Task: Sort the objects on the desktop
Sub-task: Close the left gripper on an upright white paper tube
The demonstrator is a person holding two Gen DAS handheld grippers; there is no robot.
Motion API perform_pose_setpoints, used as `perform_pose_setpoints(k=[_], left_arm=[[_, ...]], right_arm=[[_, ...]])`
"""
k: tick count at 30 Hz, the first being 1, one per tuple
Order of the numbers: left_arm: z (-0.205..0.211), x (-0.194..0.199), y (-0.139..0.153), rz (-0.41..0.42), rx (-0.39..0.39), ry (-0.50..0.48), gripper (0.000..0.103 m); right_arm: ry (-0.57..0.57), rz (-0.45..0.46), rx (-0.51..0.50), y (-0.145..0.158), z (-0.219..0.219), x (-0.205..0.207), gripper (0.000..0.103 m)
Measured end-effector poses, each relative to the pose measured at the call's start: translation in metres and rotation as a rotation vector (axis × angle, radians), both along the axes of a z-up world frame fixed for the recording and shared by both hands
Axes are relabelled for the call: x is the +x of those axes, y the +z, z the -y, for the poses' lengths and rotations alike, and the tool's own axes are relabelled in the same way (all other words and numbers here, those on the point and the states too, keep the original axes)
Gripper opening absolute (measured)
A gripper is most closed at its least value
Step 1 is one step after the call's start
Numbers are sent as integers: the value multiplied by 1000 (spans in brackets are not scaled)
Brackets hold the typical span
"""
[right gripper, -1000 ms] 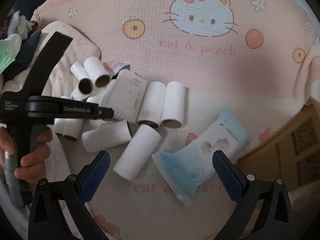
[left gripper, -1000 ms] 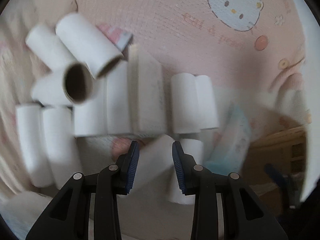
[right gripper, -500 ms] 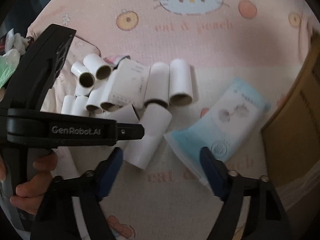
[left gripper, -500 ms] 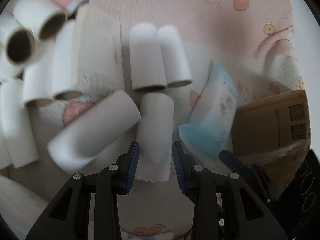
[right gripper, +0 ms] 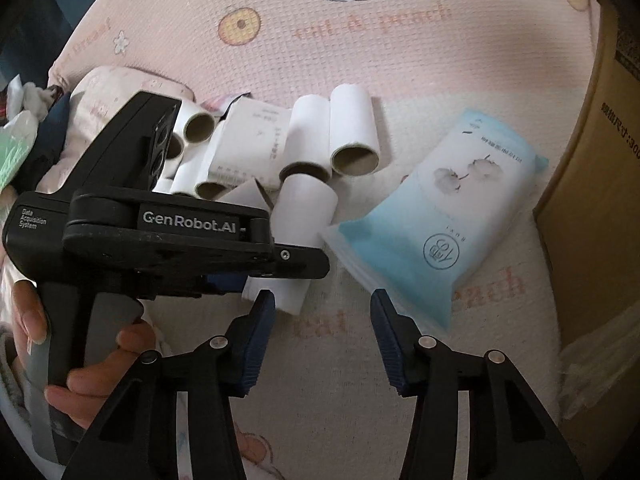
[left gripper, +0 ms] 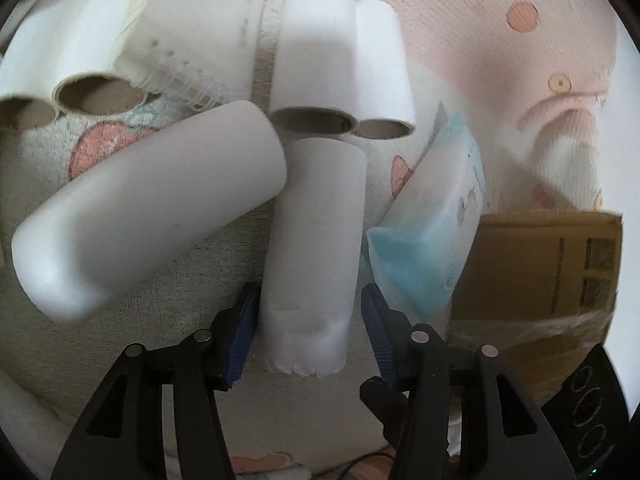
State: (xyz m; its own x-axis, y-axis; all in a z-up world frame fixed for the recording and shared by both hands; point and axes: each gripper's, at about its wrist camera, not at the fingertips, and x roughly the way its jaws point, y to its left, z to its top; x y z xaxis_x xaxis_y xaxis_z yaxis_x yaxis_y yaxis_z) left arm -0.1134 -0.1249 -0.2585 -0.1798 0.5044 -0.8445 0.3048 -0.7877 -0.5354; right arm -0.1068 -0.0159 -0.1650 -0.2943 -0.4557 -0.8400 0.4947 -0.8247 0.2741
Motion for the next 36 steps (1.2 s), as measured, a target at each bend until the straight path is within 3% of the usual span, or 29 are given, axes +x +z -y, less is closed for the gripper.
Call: perform_pose_setpoints(k=[3,6,13,26,31,34,36], left_arm=[[-7,2,8,-18,-68,-49,56],[-3,8,12,-17,-98,-10,55],[26,12,18,-33,17,115,48],[9,19,36,-77,23,17,45],[-12,18,20,-36,76,45,44],[-24,21,24,-47,35,24,44],[-33,23,29,-68,-1,-4,42]], right_arm=[[10,13,4,-3,-1,2,47],[10,21,1,-7,-2,3,47],[28,19,-60,-4,3,3,47],[50,38,-71,-10,10,-3,47],[56,68,-83,-13,7,-1,47],[51,87,-69,-17,3,2,47],[49,92,-64,-18,-1,5,41]])
